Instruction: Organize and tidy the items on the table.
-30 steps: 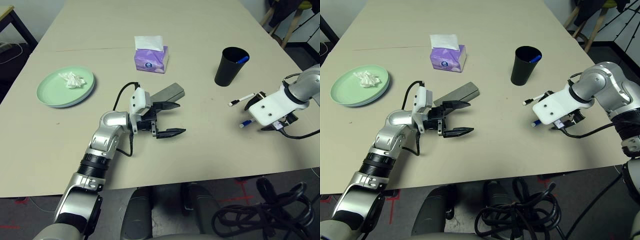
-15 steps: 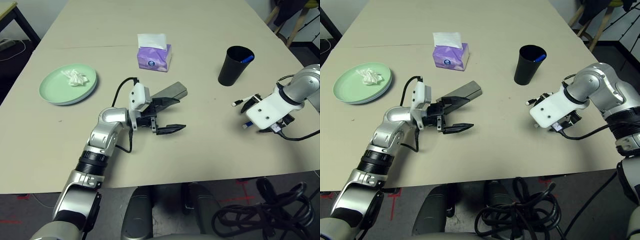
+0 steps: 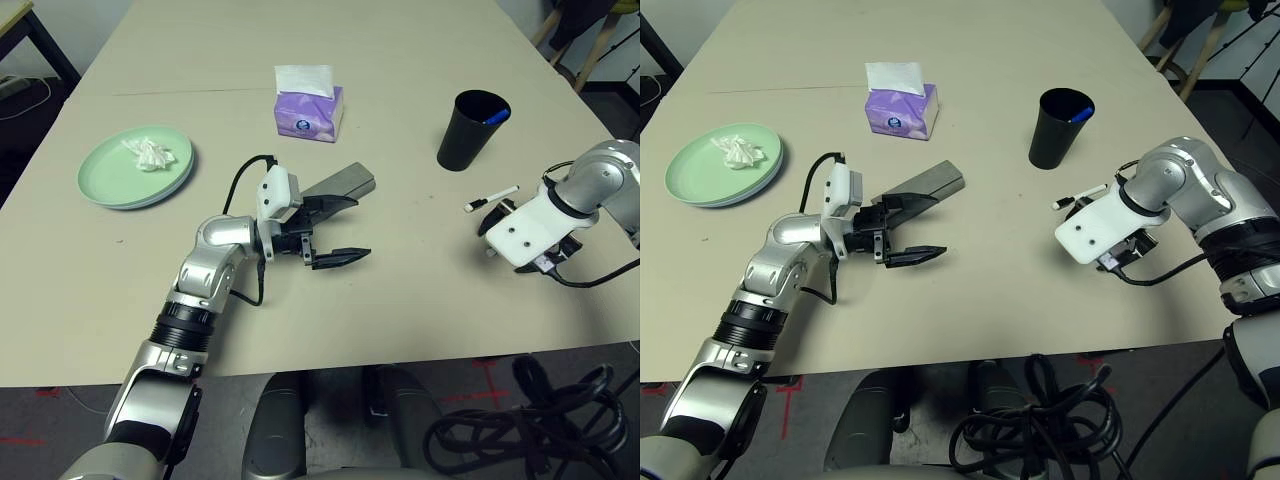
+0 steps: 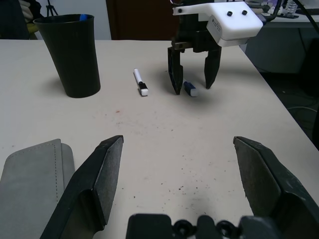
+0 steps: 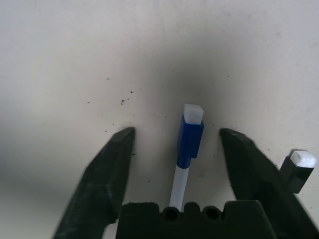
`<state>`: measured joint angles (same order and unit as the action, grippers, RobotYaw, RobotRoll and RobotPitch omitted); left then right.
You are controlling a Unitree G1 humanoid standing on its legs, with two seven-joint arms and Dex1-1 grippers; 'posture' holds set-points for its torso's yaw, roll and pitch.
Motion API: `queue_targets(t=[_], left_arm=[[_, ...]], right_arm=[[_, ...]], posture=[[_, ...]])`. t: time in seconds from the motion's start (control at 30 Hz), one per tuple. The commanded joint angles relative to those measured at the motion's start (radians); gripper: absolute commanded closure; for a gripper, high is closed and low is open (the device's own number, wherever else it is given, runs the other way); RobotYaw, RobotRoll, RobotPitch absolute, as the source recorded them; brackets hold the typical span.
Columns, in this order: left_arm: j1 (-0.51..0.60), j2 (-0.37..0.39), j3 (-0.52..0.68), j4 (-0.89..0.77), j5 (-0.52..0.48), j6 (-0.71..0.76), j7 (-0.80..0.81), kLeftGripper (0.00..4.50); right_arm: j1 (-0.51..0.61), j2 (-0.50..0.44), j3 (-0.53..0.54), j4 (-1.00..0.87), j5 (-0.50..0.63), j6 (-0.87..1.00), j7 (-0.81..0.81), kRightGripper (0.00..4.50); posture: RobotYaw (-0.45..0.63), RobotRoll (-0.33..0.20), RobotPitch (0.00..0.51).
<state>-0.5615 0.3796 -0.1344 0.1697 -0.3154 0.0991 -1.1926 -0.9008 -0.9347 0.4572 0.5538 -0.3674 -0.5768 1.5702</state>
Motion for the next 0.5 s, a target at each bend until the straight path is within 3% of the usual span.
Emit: queue_targets(t=[0.03,0.2,0.23,0.37,0.5], left_arm=[[0.017,0.008,0.000,-0.021,-0.010,0.003,0.003,0.00],[0.012,0.005,0.000,-0.009,-0.008,-0.005,0.006,0.00],[0.009,0.004,-0.001,-0.006,-0.007,-0.007,0.006,0.00],[-0.007,-0.004,-0.002,0.014,-0.004,-0.016,0.007,0.00],[-0.020,-0.005,0.002,0.034,-0.003,-0.025,0.003,0.00]], right_arm=[[0.002,-0.012,0.014,0.017,-0.010,-0.007,0.012,2.08],[-0.023,-0.015,0.010,0.033,-0.011,-0.016,0.023,4.03],[-0.028,-0.017,0.008,0.033,-0.009,-0.016,0.029,4.18],[-0.046,-0.029,0.011,0.009,0.041,0.026,0.044,4.18],[-0.026,-0.048,0.003,-0.159,0.282,0.358,0.044,4.18]], posture=[[0.09,0.000,0.228],[0.08,0.000,0.216],[0.08,0.000,0.213],[0.06,0.000,0.196],[0.05,0.000,0.182]])
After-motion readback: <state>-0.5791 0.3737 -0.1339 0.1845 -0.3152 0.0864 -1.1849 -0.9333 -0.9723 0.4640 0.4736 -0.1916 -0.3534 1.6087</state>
